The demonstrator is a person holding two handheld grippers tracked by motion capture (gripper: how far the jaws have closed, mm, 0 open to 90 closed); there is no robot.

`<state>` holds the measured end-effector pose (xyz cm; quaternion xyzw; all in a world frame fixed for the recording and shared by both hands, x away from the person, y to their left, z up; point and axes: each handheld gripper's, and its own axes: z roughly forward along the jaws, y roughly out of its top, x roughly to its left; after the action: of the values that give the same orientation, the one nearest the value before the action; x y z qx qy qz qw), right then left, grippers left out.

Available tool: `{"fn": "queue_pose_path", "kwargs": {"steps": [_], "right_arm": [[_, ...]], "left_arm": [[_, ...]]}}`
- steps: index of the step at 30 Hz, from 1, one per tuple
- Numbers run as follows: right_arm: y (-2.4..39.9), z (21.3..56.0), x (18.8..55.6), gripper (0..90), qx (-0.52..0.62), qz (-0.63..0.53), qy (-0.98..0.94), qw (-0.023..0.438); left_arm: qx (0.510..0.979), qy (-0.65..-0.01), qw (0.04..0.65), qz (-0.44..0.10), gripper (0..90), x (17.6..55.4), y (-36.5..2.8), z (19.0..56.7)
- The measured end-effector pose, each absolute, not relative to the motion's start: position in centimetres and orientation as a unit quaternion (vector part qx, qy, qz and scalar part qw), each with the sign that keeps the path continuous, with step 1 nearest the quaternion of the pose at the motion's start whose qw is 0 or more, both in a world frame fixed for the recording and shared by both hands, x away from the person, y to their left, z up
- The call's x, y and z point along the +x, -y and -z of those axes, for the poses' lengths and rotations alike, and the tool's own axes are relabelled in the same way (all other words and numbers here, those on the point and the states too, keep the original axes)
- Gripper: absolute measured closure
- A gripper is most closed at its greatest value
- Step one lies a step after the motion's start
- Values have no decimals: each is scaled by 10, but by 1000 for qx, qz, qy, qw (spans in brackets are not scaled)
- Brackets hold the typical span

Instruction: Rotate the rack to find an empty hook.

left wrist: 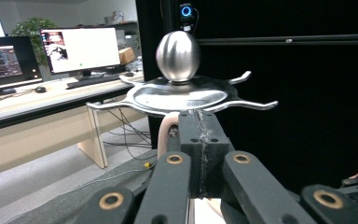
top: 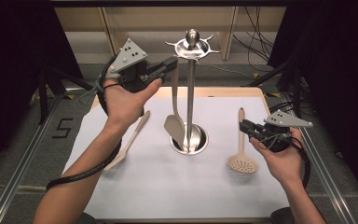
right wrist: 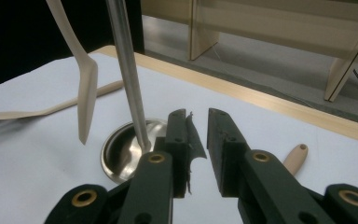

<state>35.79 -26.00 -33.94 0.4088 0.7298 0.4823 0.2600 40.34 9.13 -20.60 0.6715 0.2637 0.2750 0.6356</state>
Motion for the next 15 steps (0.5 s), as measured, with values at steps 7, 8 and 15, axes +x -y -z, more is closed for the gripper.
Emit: {"fn": "queue_pose_path", "kwargs": {"steps": [7, 8, 15], "right_arm": [[259, 339, 358, 788, 409, -482, -730, 259], [259, 339, 358, 787, 409, -482, -730, 259], [263, 339, 360, 786, 395, -477, -738, 267]], "left_arm": [[665, -279, 633, -282, 895, 411, -98, 205], [665, -279, 633, -281, 895, 412, -98, 205], [663, -284, 631, -286, 895, 416, -99, 205]]}}
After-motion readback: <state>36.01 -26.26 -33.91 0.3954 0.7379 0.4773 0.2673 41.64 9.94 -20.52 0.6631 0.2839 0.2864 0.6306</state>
